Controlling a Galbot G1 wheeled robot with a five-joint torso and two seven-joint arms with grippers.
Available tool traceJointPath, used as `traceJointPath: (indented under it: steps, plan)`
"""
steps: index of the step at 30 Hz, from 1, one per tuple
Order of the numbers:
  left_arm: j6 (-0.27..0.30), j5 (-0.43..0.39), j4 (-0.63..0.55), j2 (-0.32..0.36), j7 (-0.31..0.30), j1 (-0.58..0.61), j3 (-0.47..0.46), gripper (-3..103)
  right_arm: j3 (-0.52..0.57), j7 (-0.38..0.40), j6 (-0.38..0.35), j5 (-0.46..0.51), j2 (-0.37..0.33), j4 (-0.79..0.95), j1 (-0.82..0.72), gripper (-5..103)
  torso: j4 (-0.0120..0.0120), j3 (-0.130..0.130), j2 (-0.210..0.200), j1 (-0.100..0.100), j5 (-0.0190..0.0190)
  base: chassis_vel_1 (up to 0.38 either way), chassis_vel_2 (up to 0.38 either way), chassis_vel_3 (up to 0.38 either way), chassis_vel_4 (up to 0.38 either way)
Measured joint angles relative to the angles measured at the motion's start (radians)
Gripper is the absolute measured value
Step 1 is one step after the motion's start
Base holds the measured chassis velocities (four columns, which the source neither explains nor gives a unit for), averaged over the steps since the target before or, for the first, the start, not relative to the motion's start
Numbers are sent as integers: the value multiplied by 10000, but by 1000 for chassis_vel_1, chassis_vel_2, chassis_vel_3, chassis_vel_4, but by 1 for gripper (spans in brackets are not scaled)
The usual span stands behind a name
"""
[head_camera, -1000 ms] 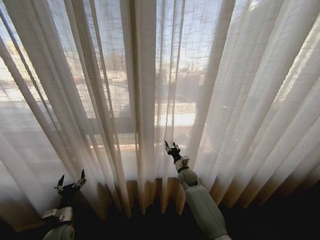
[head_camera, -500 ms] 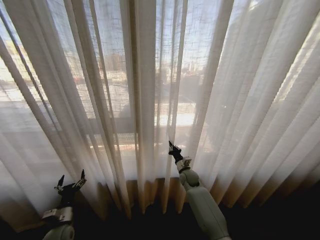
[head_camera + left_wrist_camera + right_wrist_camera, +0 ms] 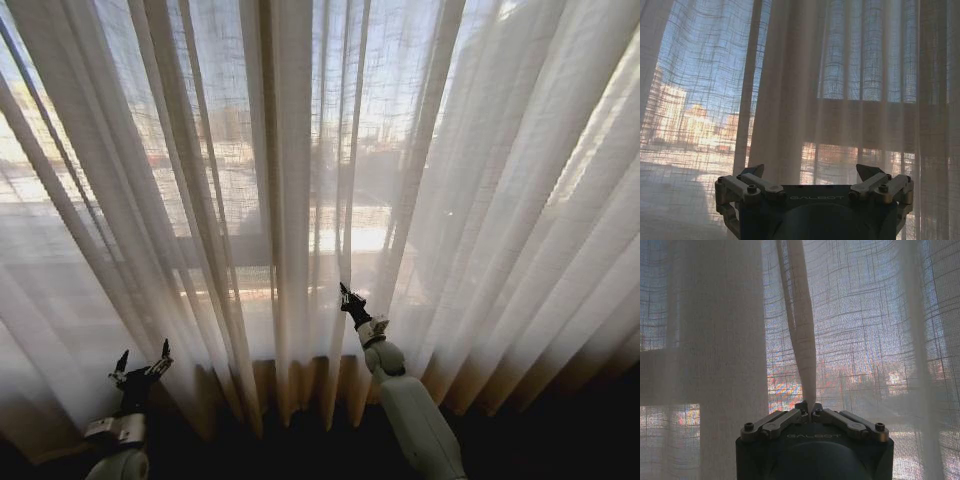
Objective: Open the curtains by pulling them apart, changing their state from closed to fully open.
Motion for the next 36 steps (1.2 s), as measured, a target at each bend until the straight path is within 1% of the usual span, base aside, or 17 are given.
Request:
traceJointPath:
  steps: [8,13,20,28,32,36]
  plan:
    - [0,0,0,0,0,0,-1,100,164,-122,-28,196,-158,88,-99,0,1,0,1,-1,0,-98,-112,112,105]
    - [0,0,0,0,0,1,0,100,265,-177,-28,404,-244,123,-121,0,0,0,0,-1,-1,-204,-233,229,237]
    - [0,0,0,0,0,0,0,100,322,-172,-28,470,-325,158,-120,0,0,0,0,-1,0,-291,-288,286,296]
    - [0,0,0,0,0,0,0,100,407,-270,-19,468,-379,152,-149,0,-2,0,0,-1,2,-340,-368,332,356]
    - [0,0,0,0,0,0,0,100,414,-293,-11,460,-373,147,-149,0,-1,-1,2,-2,-4,-385,-379,370,376]
    - [0,0,0,0,0,0,0,100,431,-335,-1,460,-363,147,-164,0,-1,0,1,-2,3,-336,-328,337,341]
